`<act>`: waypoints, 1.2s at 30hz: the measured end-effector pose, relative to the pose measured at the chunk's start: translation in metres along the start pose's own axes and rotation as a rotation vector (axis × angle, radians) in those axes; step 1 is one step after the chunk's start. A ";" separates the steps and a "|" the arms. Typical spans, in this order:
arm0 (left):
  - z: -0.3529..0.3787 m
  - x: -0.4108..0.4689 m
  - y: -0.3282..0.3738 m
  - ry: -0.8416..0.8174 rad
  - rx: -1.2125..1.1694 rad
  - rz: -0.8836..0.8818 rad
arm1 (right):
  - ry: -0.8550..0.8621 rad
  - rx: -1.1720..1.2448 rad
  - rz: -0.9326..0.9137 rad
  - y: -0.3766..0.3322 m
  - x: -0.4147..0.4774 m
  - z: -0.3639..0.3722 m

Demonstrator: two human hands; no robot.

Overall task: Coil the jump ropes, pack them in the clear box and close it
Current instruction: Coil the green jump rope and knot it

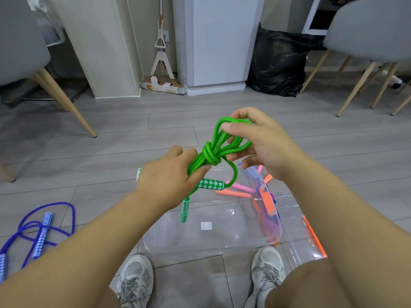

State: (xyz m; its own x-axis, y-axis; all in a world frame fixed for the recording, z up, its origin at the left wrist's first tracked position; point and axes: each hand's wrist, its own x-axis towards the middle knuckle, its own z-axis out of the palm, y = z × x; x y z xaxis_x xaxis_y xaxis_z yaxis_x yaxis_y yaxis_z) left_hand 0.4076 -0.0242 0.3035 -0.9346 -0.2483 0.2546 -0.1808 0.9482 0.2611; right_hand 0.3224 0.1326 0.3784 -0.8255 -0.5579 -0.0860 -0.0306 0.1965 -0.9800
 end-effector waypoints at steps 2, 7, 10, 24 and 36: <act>-0.001 0.000 0.000 0.005 0.048 0.003 | 0.023 0.014 0.016 0.002 0.002 0.002; 0.000 0.003 -0.012 -0.093 0.033 0.072 | 0.146 -0.051 -0.020 0.012 0.010 0.001; -0.001 0.001 -0.029 -0.199 0.000 0.104 | 0.250 -0.019 -0.045 0.018 0.012 -0.010; 0.005 -0.007 -0.061 -0.368 -0.096 0.043 | 0.121 -0.220 -0.045 0.063 0.000 -0.045; 0.005 -0.010 -0.046 -0.313 -0.143 0.040 | 0.060 -0.640 -0.083 0.077 0.003 -0.040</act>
State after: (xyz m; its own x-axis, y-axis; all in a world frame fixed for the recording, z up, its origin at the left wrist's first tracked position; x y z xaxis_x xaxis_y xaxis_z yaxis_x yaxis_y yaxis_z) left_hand 0.4237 -0.0643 0.2843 -0.9928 -0.1174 -0.0249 -0.1178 0.9130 0.3905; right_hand 0.2951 0.1789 0.3096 -0.8355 -0.5493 0.0134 -0.4099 0.6070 -0.6808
